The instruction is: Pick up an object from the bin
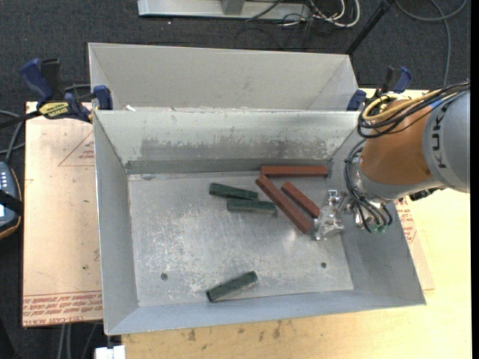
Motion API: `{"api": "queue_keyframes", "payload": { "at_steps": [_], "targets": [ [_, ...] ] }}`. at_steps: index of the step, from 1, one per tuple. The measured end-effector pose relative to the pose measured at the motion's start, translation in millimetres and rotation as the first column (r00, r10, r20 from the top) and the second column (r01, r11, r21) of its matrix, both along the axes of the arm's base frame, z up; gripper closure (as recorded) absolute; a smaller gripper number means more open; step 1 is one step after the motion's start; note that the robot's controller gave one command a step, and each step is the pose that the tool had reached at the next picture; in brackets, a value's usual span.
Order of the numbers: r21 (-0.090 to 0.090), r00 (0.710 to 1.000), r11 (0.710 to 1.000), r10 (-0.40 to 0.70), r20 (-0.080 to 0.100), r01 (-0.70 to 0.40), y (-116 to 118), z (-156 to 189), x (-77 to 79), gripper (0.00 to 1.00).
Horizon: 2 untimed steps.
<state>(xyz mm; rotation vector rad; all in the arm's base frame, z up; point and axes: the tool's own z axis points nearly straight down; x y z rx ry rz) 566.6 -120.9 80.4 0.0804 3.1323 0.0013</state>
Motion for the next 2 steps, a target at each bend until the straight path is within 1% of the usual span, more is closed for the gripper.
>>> {"api": "queue_keyframes", "payload": {
  "at_steps": [1, 2],
  "targets": [
    [0.002, 1.000, 1.000, 0.000, -0.009, 0.000, 0.4, -1.0, -2.1, 0.00],
    [0.001, 1.000, 1.000, 0.001, -0.007, -0.001, 0.3, -1.1, -1.6, 0.00]
  ]
}}
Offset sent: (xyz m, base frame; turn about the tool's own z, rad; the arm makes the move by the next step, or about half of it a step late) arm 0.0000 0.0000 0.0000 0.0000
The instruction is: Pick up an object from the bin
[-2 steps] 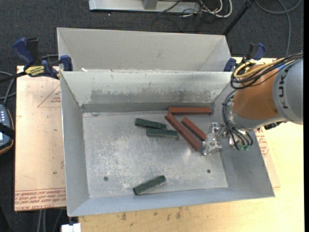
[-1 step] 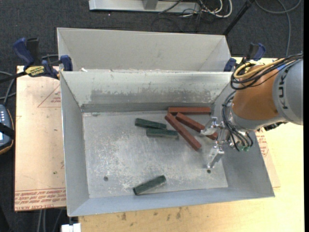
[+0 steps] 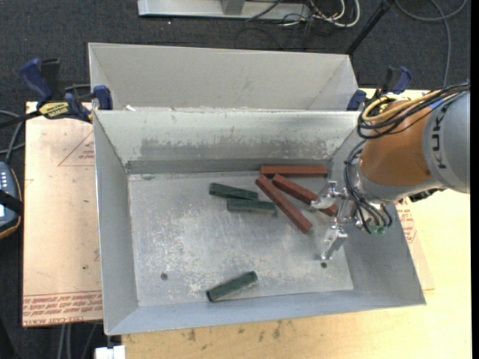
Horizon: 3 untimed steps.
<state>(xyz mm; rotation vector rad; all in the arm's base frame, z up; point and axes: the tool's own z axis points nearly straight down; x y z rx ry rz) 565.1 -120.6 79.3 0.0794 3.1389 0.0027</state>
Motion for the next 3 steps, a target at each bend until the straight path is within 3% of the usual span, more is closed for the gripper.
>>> {"api": "queue_keyframes", "payload": {
  "at_steps": [1, 2, 3],
  "targets": [
    [-0.004, 0.990, 0.990, -0.138, 0.018, 0.138, 31, -2, 43.4, 1.00],
    [-0.004, 0.990, 0.990, -0.137, 0.018, 0.138, 31, -2, 43.4, 1.00],
    [-0.001, 0.993, 0.993, -0.115, 0.003, 0.115, 36, 140, 44.2, 1.00]
  ]
}}
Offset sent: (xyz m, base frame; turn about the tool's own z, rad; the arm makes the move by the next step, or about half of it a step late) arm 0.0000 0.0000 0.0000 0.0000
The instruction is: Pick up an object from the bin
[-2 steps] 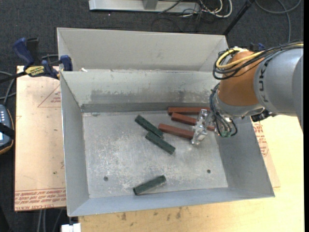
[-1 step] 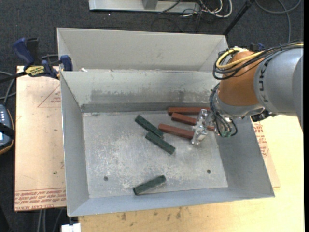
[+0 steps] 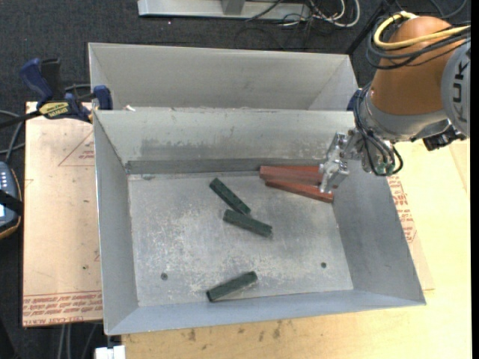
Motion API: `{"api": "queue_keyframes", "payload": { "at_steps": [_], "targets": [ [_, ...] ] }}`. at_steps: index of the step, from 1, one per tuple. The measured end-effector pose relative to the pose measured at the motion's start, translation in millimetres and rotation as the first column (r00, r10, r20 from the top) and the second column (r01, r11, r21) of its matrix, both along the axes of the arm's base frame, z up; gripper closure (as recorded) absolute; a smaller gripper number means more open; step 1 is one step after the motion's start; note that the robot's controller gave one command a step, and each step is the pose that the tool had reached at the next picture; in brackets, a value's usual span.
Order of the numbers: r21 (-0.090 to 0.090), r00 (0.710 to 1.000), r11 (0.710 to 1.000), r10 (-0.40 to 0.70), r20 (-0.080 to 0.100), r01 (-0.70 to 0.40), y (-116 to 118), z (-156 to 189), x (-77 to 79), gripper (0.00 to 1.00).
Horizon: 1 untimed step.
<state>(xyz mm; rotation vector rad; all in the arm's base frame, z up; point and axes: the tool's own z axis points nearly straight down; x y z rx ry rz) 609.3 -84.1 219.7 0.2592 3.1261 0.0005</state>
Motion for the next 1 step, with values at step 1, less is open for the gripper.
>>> {"api": "queue_keyframes", "payload": {
  "at_steps": [1],
  "targets": [
    [0.000, 1.000, 1.000, 0.000, -0.002, 0.000, 0.1, -0.7, -0.4, 1.00]
  ]
}}
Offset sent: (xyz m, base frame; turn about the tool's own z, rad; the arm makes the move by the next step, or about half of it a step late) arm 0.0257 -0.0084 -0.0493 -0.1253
